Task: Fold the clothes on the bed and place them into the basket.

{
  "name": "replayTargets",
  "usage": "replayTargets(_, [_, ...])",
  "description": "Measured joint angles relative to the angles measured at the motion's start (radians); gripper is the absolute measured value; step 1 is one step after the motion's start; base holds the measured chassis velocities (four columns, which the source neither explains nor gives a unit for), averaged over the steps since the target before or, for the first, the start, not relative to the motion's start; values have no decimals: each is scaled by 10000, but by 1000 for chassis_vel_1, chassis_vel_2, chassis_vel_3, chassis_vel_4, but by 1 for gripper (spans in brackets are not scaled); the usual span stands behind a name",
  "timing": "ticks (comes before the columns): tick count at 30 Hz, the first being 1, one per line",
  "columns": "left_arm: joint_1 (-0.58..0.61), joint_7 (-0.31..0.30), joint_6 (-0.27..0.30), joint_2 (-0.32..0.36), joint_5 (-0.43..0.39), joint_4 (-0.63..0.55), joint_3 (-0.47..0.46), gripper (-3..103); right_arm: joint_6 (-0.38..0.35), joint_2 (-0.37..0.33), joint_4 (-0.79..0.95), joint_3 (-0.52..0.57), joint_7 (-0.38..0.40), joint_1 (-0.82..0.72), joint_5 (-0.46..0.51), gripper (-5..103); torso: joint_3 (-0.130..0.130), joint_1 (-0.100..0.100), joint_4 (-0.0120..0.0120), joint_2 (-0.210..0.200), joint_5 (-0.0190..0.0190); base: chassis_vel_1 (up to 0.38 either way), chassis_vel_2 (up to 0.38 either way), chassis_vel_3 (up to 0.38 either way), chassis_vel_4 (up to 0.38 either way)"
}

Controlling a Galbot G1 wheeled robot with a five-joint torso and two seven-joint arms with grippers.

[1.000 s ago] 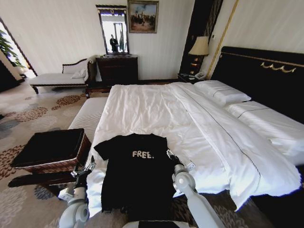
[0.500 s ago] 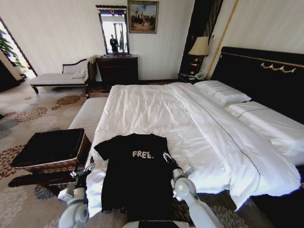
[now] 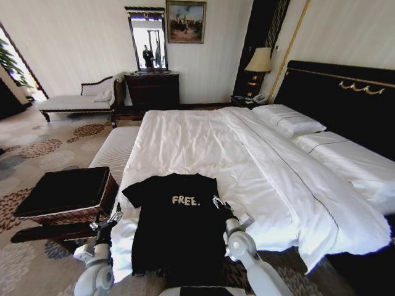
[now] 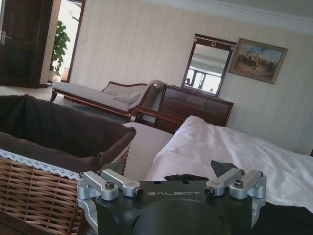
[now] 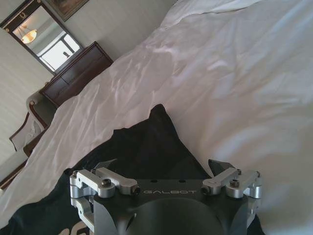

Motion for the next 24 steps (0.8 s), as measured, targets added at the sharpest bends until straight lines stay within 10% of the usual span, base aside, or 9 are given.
replayTargets(24, [403, -156, 13, -92, -204, -331, 38, 100, -853, -1178, -158, -48, -294, 704, 1771, 100, 0, 0, 0, 0, -2, 0, 0, 0, 0])
